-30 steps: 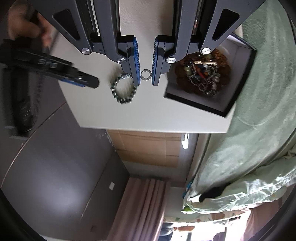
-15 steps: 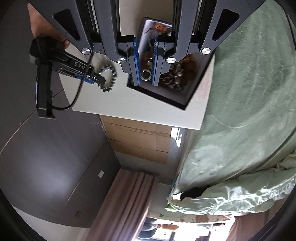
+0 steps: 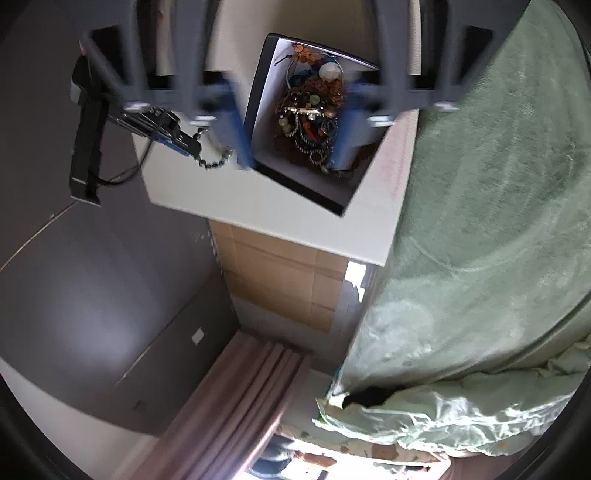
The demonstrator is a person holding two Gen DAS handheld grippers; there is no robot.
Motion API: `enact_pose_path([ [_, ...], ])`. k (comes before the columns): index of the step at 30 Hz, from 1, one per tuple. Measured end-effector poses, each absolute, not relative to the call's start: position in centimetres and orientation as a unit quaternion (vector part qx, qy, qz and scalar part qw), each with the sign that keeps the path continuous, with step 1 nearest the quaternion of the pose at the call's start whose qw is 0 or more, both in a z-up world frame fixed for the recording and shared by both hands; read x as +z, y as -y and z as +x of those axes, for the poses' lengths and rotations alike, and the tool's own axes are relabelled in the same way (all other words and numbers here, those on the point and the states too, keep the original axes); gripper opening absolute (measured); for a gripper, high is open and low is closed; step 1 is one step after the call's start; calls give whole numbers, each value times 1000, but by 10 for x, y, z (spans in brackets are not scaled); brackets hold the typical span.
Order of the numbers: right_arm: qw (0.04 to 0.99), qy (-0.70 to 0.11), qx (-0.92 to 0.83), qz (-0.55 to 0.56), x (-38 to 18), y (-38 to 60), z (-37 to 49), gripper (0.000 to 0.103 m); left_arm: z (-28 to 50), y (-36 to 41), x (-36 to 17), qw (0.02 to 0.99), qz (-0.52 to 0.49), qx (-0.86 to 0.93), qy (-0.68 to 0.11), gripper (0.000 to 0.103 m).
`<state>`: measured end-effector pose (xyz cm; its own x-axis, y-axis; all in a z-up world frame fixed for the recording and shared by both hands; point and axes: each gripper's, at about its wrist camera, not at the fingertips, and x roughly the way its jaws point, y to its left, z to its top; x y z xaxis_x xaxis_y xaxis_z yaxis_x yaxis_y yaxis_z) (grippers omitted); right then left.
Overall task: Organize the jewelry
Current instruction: 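Release the ring into the box with the left tool while the right tool grasps the green beaded bracelet, then lower the green beaded bracelet into the black box and open the right tool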
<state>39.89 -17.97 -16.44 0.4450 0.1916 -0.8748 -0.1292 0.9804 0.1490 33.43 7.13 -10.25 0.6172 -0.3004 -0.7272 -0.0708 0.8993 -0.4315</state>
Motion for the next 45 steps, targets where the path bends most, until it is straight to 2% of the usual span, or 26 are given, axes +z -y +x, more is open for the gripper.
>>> enact_pose_path([
  [20,890,-398,211,67,-50,121,335,11,317,-110,-85,878,-226,-41,-421,64],
  [31,866,-410,279,59,-60,77,324,11,315,-129,-84,874,-244,-25,-420,64],
  [38,838,-471,268,63,-87,74,330,12,309,-127,-74,875,-240,-23,-419,64],
  [40,844,-467,256,69,-81,85,328,19,304,-124,-70,877,-237,-24,-417,64],
  [42,848,-461,249,80,-73,97,323,36,300,-121,-66,878,-233,-26,-416,64],
  [45,855,-453,238,89,-61,113,314,38,292,-115,-60,880,-225,-29,-417,64],
])
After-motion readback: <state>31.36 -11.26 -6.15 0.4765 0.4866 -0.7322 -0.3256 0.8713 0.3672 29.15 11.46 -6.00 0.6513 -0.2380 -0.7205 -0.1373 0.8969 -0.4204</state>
